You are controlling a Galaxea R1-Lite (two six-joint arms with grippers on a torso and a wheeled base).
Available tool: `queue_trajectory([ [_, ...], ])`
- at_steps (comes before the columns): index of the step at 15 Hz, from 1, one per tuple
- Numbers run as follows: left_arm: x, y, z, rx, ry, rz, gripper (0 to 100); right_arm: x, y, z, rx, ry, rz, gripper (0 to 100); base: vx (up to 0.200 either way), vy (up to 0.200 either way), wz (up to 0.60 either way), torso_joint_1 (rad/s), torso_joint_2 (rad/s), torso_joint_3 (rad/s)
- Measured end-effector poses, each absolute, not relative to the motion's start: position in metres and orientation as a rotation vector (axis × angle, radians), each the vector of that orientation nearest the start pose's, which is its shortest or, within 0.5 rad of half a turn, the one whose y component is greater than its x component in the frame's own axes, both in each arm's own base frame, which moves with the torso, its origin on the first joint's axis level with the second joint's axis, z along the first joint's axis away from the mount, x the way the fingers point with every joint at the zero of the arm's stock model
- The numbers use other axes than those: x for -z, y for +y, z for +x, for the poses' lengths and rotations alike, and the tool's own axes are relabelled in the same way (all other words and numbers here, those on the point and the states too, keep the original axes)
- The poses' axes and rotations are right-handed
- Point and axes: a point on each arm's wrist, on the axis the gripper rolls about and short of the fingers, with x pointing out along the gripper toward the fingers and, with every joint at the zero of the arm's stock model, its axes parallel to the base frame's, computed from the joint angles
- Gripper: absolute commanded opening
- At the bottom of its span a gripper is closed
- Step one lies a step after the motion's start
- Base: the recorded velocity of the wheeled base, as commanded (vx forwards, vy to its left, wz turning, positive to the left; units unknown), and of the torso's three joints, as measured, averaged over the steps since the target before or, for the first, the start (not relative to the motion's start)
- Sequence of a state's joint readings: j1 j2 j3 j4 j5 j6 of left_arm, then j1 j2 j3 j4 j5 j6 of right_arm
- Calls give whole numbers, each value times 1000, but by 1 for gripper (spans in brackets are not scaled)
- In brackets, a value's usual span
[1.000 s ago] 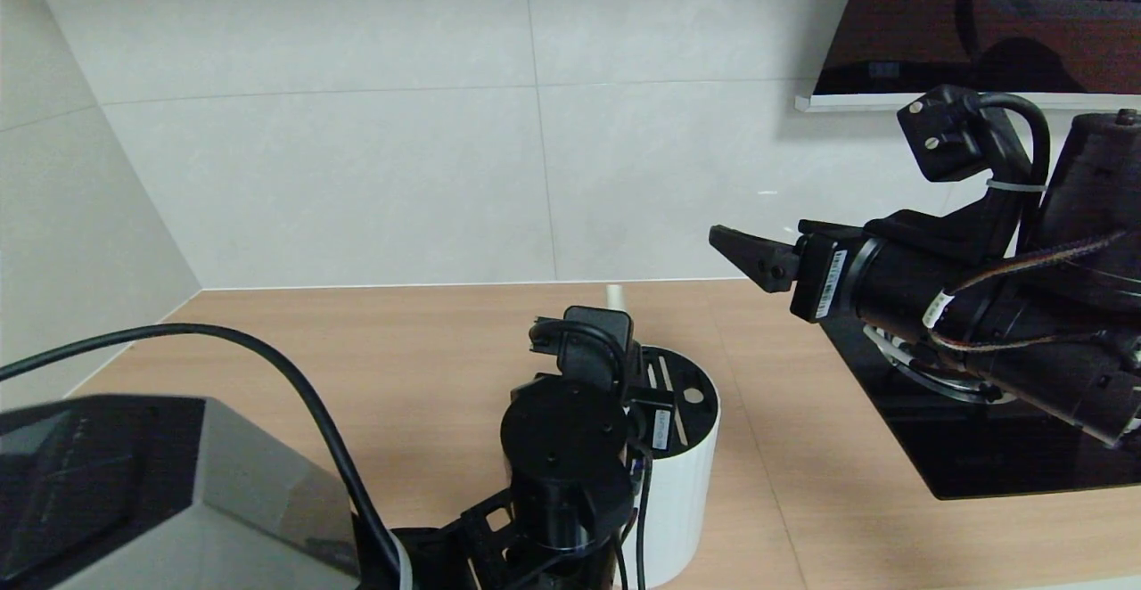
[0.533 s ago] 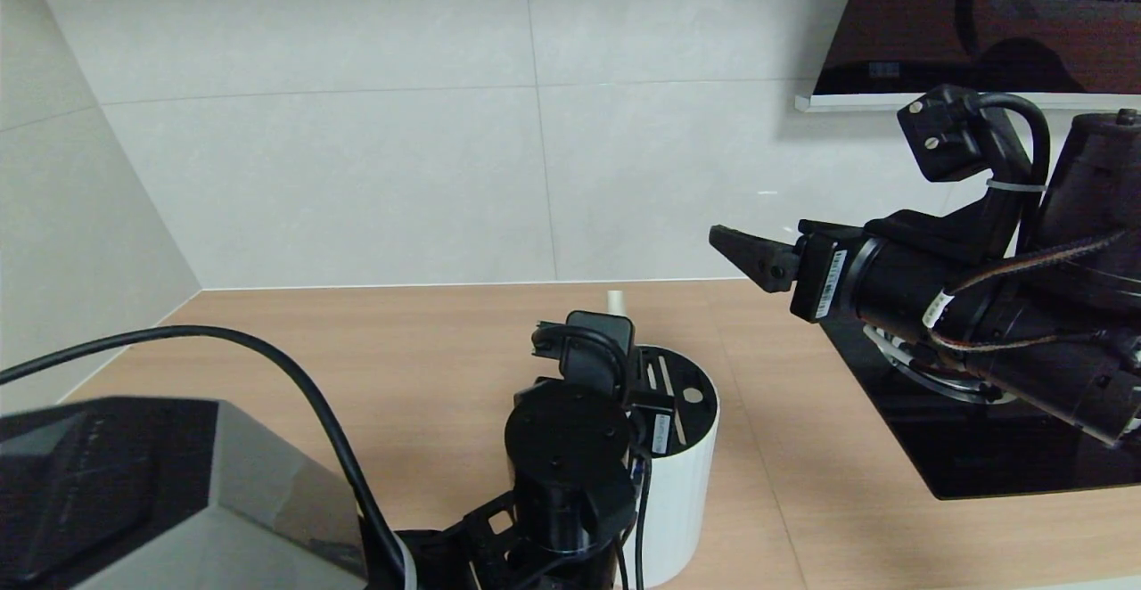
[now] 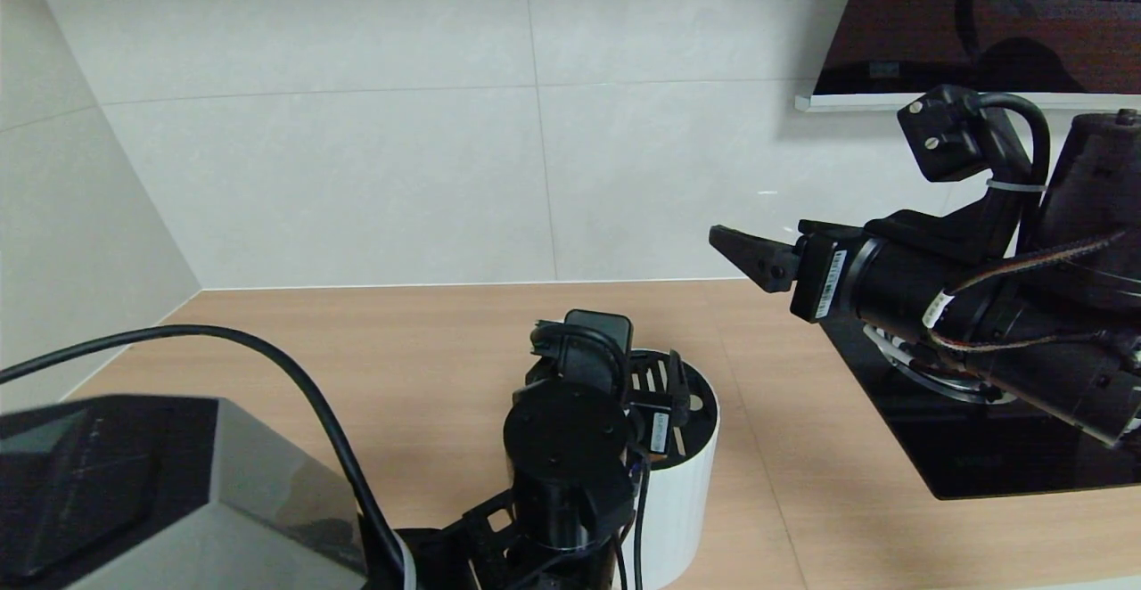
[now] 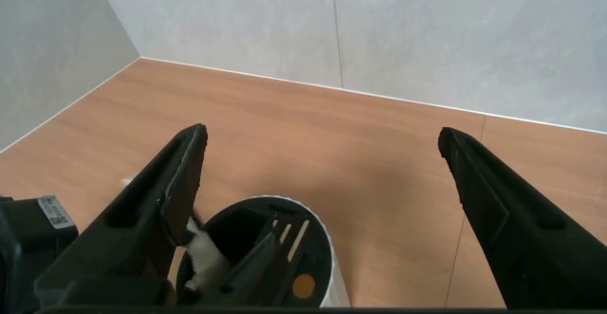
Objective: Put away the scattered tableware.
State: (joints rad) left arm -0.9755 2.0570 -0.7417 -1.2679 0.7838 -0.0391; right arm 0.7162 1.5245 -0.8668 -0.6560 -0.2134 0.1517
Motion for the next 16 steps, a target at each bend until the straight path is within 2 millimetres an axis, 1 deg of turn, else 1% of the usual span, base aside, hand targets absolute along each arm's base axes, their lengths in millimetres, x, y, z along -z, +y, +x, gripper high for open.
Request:
queue_trajectory([
  [3,-111,-282,210,192,35,-2,100,-253,175,209,-503,40,149,100,0,0,0,0,0,0],
  [5,-115,-280,209,192,32,-4,100,-253,175,209,-505,39,149,100,0,0,0,0,0,0],
  [6,-121,-276,207,194,26,-9,100,-253,175,208,-505,38,150,100,0,0,0,0,0,0],
  [8,-139,-263,201,208,19,-18,100,-253,174,208,-504,35,152,100,0,0,0,0,0,0],
  [10,-163,-244,189,236,12,-26,100,-252,174,207,-501,38,152,100,0,0,0,0,0,0],
  [12,-188,-220,173,270,-6,-50,100,-251,170,210,-479,41,150,100,0,0,0,0,0,0],
  [14,-207,-193,160,278,-38,-87,100,-252,165,212,-457,36,154,100,0,0,0,0,0,0],
  [16,-219,-161,153,233,-74,-119,100,-245,156,211,-433,53,144,100,0,0,0,0,0,0],
])
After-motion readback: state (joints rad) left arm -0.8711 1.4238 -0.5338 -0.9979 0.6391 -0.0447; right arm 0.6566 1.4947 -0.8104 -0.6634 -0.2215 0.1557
